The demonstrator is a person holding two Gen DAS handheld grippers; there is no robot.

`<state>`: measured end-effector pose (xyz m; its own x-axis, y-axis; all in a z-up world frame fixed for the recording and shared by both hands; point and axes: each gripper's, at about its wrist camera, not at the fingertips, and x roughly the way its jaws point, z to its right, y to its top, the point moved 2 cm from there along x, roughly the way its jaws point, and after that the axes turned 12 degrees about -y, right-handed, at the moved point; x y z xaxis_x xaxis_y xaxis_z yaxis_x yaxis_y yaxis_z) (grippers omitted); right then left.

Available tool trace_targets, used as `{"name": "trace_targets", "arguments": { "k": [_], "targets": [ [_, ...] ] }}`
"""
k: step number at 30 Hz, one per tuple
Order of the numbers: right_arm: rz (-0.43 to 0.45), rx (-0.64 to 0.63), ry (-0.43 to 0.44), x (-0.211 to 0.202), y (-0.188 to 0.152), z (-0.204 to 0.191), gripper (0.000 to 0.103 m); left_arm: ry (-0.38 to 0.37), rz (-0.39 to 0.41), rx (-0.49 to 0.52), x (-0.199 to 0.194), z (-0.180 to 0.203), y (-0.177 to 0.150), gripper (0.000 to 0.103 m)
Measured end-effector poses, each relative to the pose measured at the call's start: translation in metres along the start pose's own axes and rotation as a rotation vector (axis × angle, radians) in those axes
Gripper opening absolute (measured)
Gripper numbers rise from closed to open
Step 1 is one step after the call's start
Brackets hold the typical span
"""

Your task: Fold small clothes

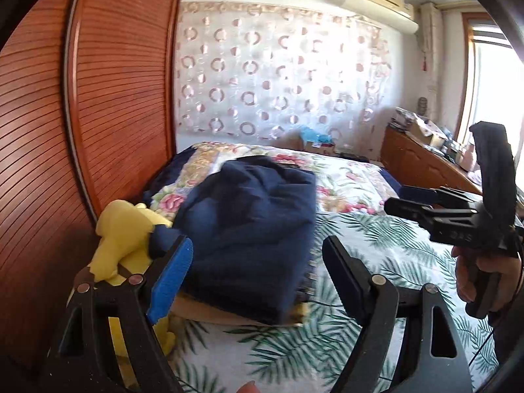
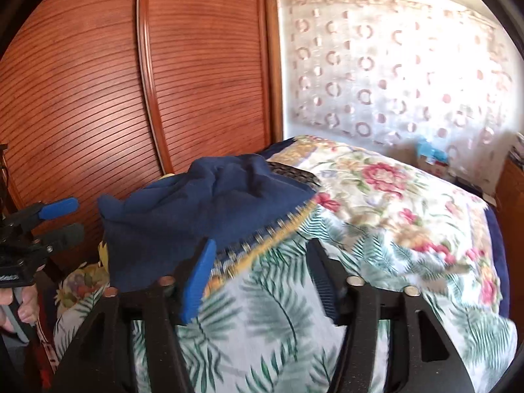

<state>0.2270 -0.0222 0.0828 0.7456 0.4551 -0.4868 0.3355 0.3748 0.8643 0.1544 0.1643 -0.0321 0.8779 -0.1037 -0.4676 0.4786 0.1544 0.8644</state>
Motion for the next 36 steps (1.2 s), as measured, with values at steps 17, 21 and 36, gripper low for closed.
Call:
{"name": "trace_targets", "arguments": {
  "k": [17,21,36],
  "targets": [
    [0.054,0.141,-0.198,-0.151,-0.088,-0.006,0.084,-0.109,-0.026,0.111,-0.014,0.099,-0.023,0.082],
    [0.054,0.194,-0.24,-0.178,-0.102,-0.011,0.087,-0.143,-0.023,0.109,-0.021,0.117,-0.024,0.082],
    [0.172,0.285,-0.394,-0.276,-0.114,-0.046,0.087,-0.157,0.071,0.18,-0.072,0.17,0.008,0.082]
  ]
}}
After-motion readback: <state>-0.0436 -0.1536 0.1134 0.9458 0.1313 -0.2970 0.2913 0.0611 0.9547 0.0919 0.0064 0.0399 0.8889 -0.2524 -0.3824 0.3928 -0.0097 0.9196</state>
